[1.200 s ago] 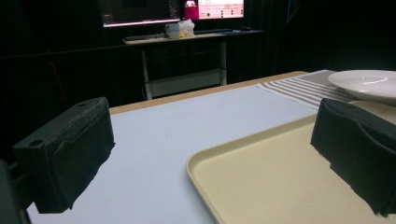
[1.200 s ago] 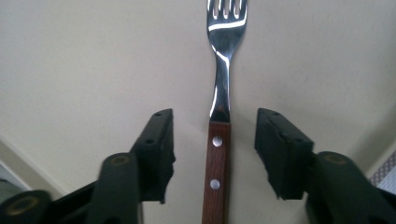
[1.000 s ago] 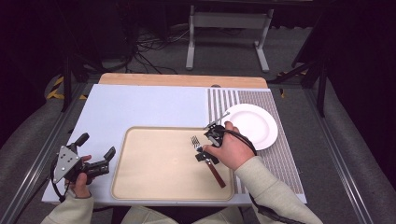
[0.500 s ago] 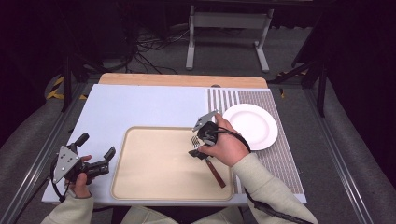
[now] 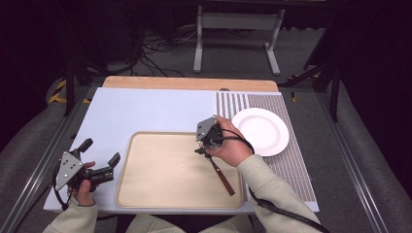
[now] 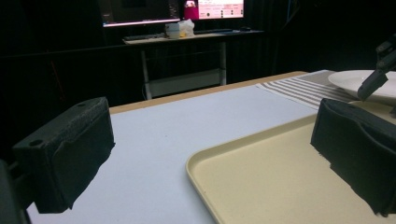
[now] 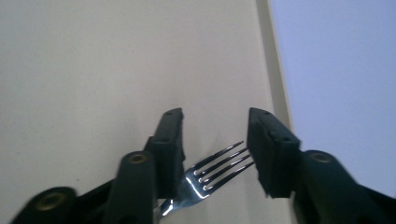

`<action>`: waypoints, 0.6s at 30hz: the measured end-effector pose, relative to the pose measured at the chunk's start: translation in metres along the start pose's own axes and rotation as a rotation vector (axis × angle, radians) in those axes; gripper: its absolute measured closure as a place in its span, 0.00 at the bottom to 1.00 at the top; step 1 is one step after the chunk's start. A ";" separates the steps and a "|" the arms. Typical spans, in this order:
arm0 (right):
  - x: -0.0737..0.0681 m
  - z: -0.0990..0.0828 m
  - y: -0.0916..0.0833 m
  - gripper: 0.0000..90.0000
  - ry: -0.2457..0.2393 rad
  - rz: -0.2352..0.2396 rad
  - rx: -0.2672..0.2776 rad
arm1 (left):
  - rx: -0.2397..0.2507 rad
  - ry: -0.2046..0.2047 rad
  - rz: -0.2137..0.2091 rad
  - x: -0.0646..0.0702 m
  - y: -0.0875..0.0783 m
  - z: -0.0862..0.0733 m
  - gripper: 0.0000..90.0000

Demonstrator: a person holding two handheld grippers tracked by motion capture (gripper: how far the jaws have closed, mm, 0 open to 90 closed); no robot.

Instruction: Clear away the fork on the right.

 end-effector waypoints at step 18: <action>0.004 -0.011 0.040 1.00 -0.039 0.041 -0.011 | 0.002 0.001 -0.001 0.000 0.000 0.000 0.00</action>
Point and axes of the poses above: each handheld gripper's, and its own axes: y roughly forward along the jaws, z roughly out of its top, x roughly to its right, the point moved 3 cm from there along y, roughly forward along the jaws, and after that the axes turned 5 degrees about -z, right-handed, at the moved point
